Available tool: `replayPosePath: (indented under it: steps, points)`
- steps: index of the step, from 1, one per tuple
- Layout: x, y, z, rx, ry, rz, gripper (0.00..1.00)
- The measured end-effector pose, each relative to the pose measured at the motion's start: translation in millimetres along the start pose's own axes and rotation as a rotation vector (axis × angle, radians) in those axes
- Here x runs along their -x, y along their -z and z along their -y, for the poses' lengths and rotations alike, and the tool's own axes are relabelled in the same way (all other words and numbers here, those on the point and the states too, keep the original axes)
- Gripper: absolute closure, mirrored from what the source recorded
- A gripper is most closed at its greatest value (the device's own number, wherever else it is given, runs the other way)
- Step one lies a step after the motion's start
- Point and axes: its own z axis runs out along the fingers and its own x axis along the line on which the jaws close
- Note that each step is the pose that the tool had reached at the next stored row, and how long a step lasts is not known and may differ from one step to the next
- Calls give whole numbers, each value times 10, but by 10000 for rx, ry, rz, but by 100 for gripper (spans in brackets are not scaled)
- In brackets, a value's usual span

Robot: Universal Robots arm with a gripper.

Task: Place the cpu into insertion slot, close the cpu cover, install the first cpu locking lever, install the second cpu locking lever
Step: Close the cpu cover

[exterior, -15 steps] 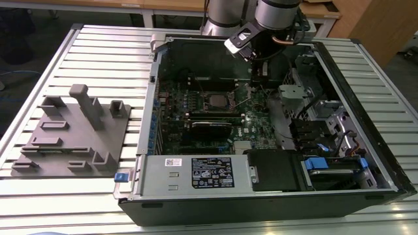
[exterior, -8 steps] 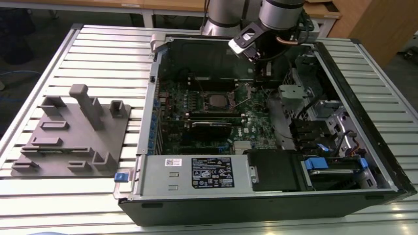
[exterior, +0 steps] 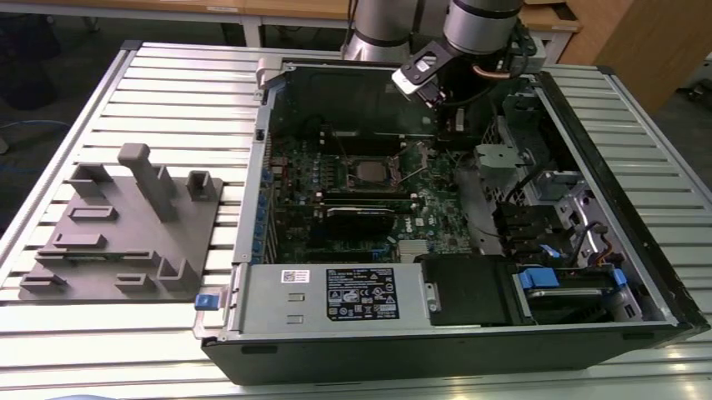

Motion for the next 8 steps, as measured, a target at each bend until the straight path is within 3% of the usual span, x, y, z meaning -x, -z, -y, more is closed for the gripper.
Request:
replayPosePath:
  steps: [8]
  points:
    - [1,-118,-1,6,2,62,90]
